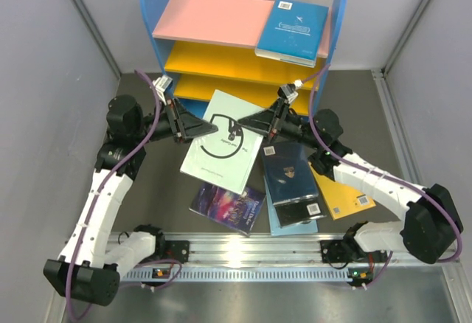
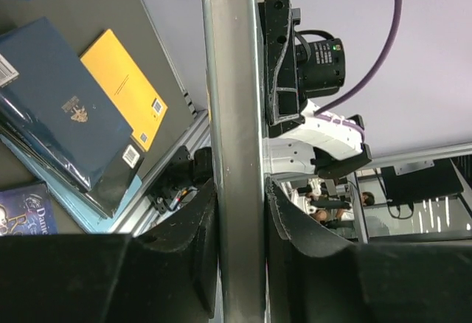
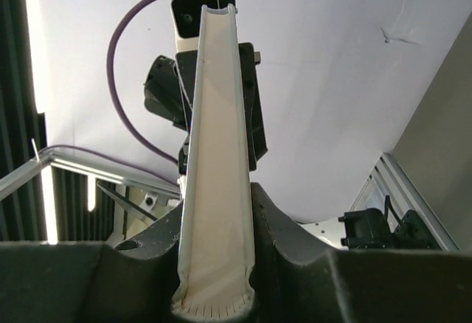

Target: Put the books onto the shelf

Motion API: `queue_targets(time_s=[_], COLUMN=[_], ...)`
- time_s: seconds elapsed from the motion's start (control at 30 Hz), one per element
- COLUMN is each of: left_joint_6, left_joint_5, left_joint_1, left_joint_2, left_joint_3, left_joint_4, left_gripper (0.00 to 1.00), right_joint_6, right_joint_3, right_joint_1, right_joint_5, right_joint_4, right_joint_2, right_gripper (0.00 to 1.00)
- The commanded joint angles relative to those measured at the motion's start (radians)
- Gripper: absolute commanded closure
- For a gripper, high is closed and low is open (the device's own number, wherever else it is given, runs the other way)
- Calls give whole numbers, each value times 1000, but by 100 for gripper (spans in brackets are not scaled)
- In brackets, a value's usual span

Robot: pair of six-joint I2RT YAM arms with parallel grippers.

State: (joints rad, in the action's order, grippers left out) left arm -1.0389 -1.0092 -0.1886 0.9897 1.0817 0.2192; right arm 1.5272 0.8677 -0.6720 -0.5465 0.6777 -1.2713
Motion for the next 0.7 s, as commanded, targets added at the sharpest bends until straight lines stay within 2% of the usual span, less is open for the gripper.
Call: queue_targets(time_s=[0.0,0.03,0.07,0.1,0.13,0.2,0.3,0.43,0.6,0.67], left_joint_6=[86,120,140,158,175,171,128,25,-170,-228], left_joint_5=[-109,-79,-59,-33,3,40,83,123,132,138], left_joint_1=[-18,-17,-17,-15,-17,-14,-8,8,43,43], left_joint_2=[-11,-7,0,18,30,59,99,147,208,225], left_joint_3=[24,36,52,88,107,165,252,340,400,408], left_joint_4=[-5,12,40,89,101,103,63,-26,-263,-306], left_gripper=[100,100,100,100,100,100,100,100,100,100], right_joint_6=[122,122,122,120,116,91,65,28,10,5], right_joint_3=[62,63,65,67,67,70,70,60,36,40], right_joint_1=[-5,-5,-6,-6,-6,-5,-6,-20,-49,-58], right_joint_5=[86,85,85,82,79,69,68,65,77,95], right_joint_4=[249,247,249,240,231,195,122,46,-20,-26], right_joint_2=[13,12,12,15,21,47,93,142,194,199], right_gripper=[100,98,90,58,41,14,0,0,0,0])
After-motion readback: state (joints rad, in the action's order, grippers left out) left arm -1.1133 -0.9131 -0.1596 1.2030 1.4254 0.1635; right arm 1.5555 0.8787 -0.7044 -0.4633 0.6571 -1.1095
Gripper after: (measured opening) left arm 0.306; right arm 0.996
